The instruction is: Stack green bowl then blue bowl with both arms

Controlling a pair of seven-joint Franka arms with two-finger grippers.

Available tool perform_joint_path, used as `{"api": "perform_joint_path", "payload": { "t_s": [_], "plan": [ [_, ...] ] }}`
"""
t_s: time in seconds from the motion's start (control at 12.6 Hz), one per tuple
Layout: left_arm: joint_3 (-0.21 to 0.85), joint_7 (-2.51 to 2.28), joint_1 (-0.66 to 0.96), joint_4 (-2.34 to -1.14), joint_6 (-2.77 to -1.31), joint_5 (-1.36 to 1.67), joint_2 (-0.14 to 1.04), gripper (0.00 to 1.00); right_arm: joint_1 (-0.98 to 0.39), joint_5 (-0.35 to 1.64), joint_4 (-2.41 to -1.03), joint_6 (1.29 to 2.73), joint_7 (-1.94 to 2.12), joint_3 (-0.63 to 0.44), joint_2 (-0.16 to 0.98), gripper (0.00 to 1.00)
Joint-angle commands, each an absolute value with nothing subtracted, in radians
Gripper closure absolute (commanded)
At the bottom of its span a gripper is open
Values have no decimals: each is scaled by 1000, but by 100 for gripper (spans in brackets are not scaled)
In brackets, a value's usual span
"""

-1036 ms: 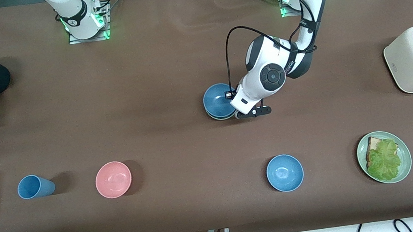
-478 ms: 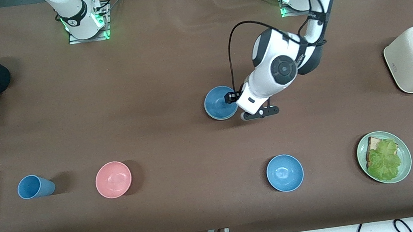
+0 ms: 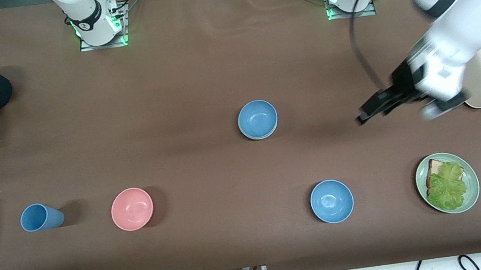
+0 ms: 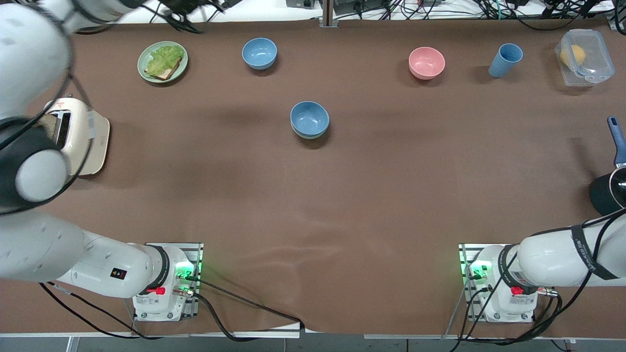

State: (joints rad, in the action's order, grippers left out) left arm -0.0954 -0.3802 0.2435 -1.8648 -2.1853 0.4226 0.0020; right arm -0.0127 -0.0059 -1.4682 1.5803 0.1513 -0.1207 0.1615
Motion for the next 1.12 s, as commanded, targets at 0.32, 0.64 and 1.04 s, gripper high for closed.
{"api": "perform_joint_path", "payload": {
  "t_s": [0.32,0.64,1.04],
  "plan": [
    [-110,-247,186,-1939,-1820,23,-264,0,2,-18,-1480,1577,155,-107,146,0],
    [-179,-176,199,-1791,-1752,-6,-117,0,2,-20,-1480,1577,156,-107,146,0],
    [-167,-183,201,-1658,-1681,-9,11,0,2,-18,-1480,1577,155,-107,146,0]
  ]
}}
